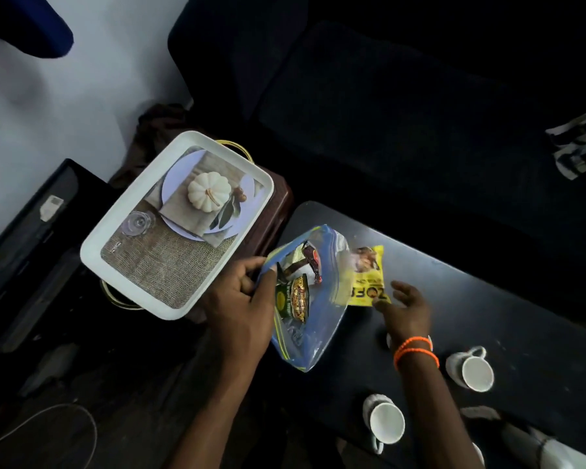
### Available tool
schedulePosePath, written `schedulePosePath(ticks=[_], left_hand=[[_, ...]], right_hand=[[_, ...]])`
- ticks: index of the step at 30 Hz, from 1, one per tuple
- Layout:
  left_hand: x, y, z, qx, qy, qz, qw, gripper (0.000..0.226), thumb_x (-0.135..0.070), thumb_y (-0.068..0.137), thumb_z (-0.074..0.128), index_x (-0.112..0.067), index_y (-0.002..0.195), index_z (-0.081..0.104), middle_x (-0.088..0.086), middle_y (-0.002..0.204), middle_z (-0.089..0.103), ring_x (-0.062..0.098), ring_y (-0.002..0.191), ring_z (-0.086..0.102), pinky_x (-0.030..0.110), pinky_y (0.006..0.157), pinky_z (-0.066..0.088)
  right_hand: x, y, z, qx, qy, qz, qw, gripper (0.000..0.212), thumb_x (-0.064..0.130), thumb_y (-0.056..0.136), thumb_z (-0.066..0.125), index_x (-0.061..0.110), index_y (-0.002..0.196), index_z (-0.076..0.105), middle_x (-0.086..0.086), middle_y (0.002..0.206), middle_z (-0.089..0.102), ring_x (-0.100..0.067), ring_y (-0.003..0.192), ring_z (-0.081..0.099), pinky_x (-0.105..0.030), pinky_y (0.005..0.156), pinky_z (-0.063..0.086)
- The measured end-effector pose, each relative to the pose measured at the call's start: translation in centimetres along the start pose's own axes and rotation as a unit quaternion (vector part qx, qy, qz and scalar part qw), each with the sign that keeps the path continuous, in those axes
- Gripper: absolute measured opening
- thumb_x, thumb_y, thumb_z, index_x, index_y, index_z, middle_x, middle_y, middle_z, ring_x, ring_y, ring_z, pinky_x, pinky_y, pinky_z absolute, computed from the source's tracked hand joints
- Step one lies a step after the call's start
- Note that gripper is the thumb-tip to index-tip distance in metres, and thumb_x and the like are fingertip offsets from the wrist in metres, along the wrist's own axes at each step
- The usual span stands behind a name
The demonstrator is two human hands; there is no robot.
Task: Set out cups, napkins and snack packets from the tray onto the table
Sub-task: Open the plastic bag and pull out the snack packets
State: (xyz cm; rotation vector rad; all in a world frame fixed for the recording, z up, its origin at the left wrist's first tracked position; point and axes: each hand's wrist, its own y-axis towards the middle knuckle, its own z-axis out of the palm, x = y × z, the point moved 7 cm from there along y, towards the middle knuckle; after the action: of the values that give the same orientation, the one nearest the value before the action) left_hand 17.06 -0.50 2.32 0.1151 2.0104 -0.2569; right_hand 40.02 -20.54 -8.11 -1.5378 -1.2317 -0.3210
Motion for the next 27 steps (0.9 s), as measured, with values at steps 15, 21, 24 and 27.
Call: schedulePosePath(ticks=[15, 21, 24, 27], left_hand=[[0.4, -1.8, 2.7, 0.034, -0.001, -0.006, 0.999, 0.016, -0.028, 0.081, 0.066, -0.028, 0.095, 0.074, -0.018, 0.055, 0.054, 0.002, 0.050, 0.049, 0.014, 0.051, 0.038], [1.4, -1.4, 2.8, 0.031, -0.010, -0.025, 0.999, 0.017, -0.020, 0.084, 0.066, -0.026, 0.098, 0.074, -0.025, 0.062, 0.060, -0.002, 0.056, 0.055, 0.022, 0.060, 0.045], [1.8, -1.5, 2.7, 0.022, -0.015, -0.032, 0.999, 0.017, -0.021, 0.085, 0.066, -0.027, 0.098, 0.074, -0.022, 0.063, 0.062, -0.002, 0.056, 0.054, 0.026, 0.060, 0.044], [1.7, -1.3, 2.4, 0.022, -0.031, -0.040, 0.998, 0.018, -0.023, 0.086, 0.064, -0.037, 0.095, 0.073, -0.018, 0.073, 0.071, 0.002, 0.068, 0.066, 0.029, 0.066, 0.052]], right_hand=[[4.0, -6.8, 14.0, 0.193, -0.412, -0.157, 0.877, 0.053, 0.026, 0.097, 0.058, 0.003, 0.141, 0.040, -0.019, 0.129, 0.063, -0.037, 0.117, 0.062, -0.039, 0.094, 0.052], [2.6, -5.5, 13.8, 0.144, -0.363, -0.166, 0.906, 0.056, 0.031, 0.093, 0.063, 0.008, 0.140, 0.044, -0.018, 0.126, 0.065, -0.040, 0.112, 0.064, -0.040, 0.088, 0.051], [5.1, -7.7, 13.2, 0.164, -0.314, -0.228, 0.907, 0.024, 0.023, 0.093, 0.064, 0.005, 0.108, 0.066, -0.017, 0.106, 0.071, -0.037, 0.100, 0.066, -0.036, 0.082, 0.050], [9.1, -10.6, 10.3, 0.142, -0.287, -0.283, 0.904, 0.010, 0.018, 0.082, 0.074, 0.010, 0.084, 0.068, -0.006, 0.072, 0.069, -0.023, 0.070, 0.066, -0.037, 0.066, 0.053]])
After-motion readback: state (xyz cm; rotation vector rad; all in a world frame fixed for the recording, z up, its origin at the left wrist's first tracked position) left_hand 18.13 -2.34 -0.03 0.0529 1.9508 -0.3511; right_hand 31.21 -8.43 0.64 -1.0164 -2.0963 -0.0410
